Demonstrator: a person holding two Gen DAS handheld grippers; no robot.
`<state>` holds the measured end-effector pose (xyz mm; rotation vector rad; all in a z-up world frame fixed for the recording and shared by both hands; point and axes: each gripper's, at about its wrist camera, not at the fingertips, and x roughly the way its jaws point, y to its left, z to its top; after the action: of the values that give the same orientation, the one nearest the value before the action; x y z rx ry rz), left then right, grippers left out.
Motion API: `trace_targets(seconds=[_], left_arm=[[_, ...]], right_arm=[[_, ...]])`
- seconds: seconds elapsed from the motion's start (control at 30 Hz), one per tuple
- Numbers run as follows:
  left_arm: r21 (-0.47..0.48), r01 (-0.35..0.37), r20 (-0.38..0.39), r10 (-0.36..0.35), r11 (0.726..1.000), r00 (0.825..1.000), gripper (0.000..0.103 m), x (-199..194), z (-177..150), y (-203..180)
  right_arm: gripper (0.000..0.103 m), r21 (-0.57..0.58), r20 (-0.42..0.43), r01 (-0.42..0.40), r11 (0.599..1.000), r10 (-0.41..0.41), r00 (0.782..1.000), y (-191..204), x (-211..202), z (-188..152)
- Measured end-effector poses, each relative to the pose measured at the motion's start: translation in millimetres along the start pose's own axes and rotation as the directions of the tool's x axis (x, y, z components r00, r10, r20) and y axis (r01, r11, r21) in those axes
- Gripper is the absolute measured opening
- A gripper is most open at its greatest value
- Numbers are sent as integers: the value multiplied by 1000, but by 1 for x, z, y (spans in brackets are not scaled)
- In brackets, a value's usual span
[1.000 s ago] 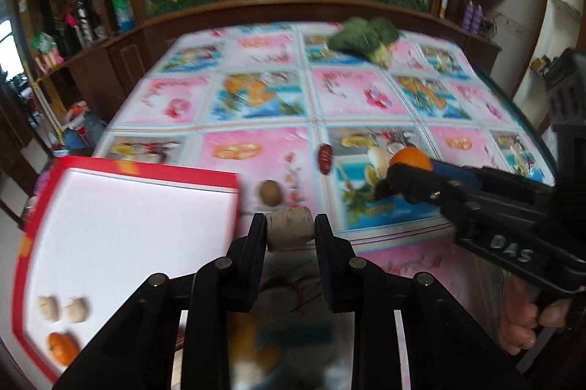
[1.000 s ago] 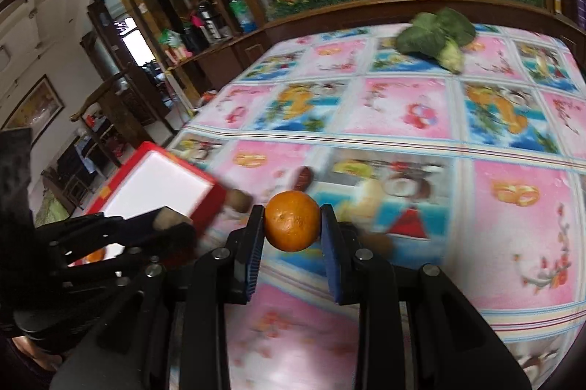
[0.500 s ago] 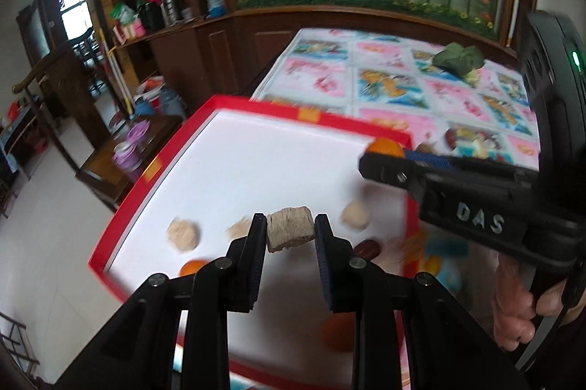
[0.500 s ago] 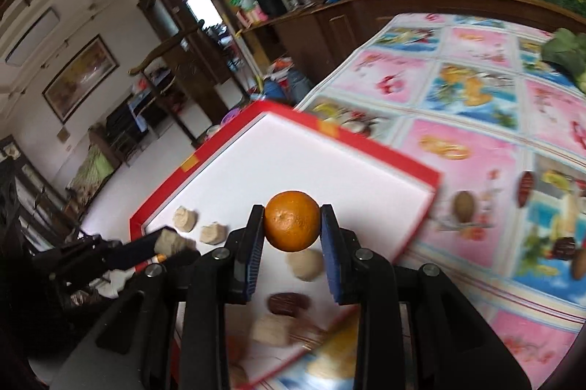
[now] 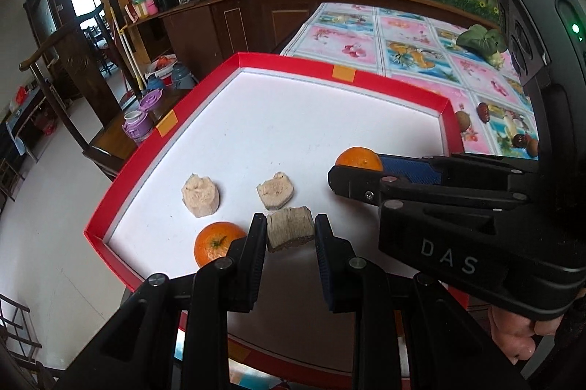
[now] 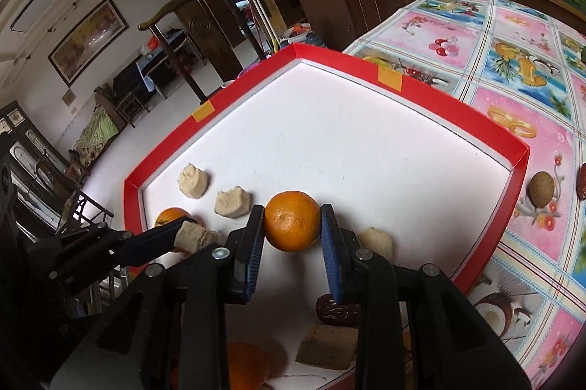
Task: Organize fruits
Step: 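Carry the orange into the tray with the right tool while the left tool releases its chunk there, then grasp a brown kiwi with the right tool while the left tool grasps a red date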
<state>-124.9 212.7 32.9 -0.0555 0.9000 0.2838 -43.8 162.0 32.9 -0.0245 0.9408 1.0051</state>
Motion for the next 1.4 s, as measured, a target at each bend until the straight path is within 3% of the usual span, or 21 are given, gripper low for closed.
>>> trace_targets(seconds=[0.77, 1.03, 1.4], left_arm=[[6, -41, -14, 42, 999, 999, 26, 3, -6, 1], [10, -40, -14, 40, 999, 999, 41, 2, -5, -2], [7, -64, -15, 64, 998, 998, 49, -4, -2, -3]], right_arm=[[34, -45, 2, 11, 999, -11, 1000, 7, 3, -1], [42, -57, -3, -21, 998, 21, 1000, 8, 1, -3], [42, 39, 36, -78, 996, 76, 996, -17, -18, 4]])
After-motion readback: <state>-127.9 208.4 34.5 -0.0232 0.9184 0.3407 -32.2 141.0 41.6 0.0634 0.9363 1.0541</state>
